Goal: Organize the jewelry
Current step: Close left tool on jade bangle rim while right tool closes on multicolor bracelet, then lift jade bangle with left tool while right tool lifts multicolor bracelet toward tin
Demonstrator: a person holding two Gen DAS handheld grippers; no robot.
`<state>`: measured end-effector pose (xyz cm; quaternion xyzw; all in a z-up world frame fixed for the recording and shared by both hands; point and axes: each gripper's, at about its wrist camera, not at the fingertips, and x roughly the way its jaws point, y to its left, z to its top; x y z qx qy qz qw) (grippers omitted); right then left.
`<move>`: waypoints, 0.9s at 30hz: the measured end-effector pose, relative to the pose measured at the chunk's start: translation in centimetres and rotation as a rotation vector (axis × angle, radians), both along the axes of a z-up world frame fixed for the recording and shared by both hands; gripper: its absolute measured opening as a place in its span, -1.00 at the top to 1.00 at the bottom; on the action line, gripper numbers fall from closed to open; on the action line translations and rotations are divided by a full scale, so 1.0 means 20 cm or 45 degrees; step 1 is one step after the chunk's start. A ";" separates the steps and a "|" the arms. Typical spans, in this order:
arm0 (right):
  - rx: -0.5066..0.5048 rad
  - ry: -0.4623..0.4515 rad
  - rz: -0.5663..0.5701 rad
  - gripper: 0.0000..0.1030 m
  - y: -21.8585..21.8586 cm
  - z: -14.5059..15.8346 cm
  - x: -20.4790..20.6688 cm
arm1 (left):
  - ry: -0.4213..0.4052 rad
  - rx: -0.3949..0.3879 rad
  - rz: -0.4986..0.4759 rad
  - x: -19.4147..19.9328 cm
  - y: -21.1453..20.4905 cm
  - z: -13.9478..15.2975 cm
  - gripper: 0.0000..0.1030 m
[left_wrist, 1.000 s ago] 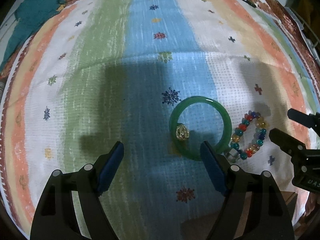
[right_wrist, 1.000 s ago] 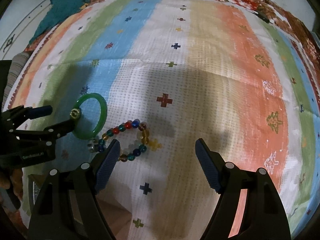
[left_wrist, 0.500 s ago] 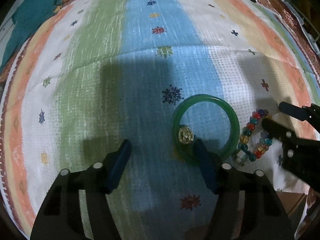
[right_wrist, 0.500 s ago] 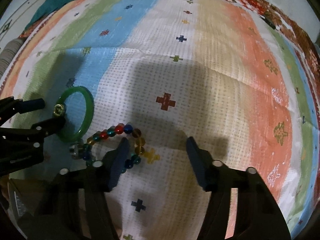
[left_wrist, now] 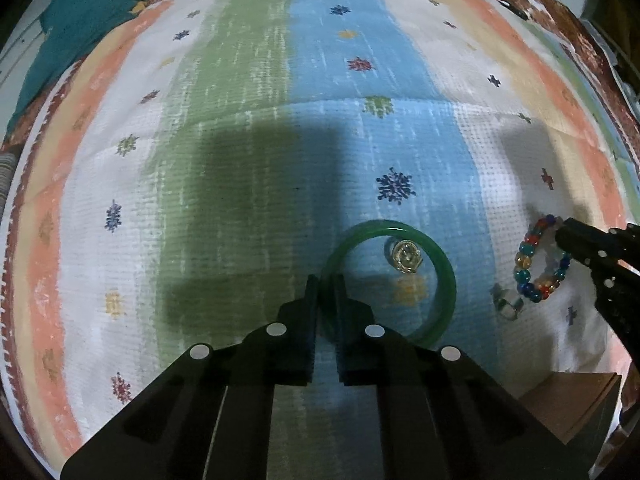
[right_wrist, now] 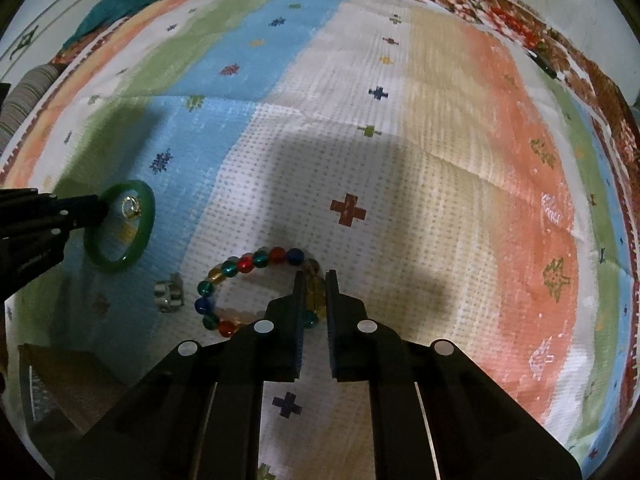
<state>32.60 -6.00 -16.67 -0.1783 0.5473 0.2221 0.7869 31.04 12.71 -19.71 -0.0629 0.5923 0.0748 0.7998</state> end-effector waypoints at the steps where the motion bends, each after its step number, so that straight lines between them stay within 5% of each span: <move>1: 0.006 -0.007 0.001 0.80 0.00 0.02 0.00 | -0.001 0.004 0.000 0.00 0.00 0.00 0.87; 27: 0.099 -0.131 -0.020 0.80 -0.08 0.25 -0.12 | -0.150 0.021 -0.010 -0.13 -0.07 0.30 0.86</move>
